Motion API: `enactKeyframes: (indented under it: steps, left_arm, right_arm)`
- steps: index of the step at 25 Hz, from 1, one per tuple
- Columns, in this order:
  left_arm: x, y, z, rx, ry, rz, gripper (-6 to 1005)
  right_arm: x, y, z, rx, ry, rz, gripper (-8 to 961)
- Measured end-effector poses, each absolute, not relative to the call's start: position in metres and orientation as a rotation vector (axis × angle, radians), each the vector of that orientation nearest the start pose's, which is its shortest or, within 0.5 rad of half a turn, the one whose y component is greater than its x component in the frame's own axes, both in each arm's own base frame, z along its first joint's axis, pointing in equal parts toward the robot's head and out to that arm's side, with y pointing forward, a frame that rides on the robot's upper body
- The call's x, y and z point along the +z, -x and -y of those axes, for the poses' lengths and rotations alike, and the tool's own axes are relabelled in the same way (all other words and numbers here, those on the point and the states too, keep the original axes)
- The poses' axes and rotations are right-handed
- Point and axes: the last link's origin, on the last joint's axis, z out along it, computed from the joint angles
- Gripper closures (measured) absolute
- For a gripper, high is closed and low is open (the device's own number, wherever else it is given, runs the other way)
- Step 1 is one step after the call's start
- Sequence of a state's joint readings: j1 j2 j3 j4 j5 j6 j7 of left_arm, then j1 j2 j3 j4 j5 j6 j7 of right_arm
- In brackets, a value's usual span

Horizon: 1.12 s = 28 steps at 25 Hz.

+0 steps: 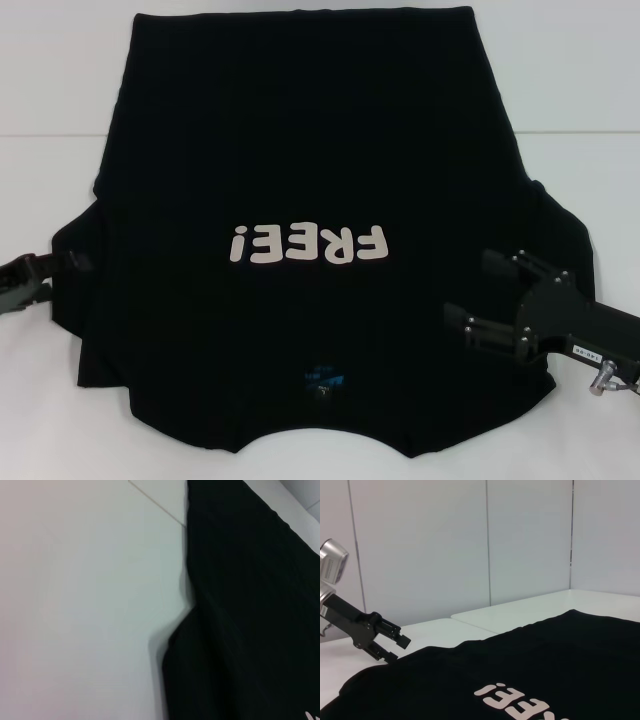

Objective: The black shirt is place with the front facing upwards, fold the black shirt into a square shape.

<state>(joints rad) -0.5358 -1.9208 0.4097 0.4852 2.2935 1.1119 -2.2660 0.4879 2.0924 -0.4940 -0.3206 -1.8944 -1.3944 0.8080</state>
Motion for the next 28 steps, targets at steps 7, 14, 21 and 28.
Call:
enactKeyframes:
  steps: [7,14,21,28]
  left_arm:
    - [0.0592,0.3782,-0.3534,-0.555,1.734,1.847,152]
    - [0.0589,0.3763,-0.3545,-0.559,1.741,1.854,153]
    - [0.0591,0.3762,-0.3546,-0.548,1.749,1.854,153]
    - [0.0584,0.3752,-0.3533,-0.548,1.759,1.862,157]
  right_arm:
    - [-0.0367,-0.2995,-0.3097,0.745,2.448,-0.421,0]
    - [-0.0366,-0.2990,-0.3094,0.750,2.449,-0.420,0]
    - [-0.0366,-0.2989,-0.3093,0.751,2.449,-0.421,0]
    - [-0.0366,-0.2992,-0.3090,0.751,2.449,-0.422,0]
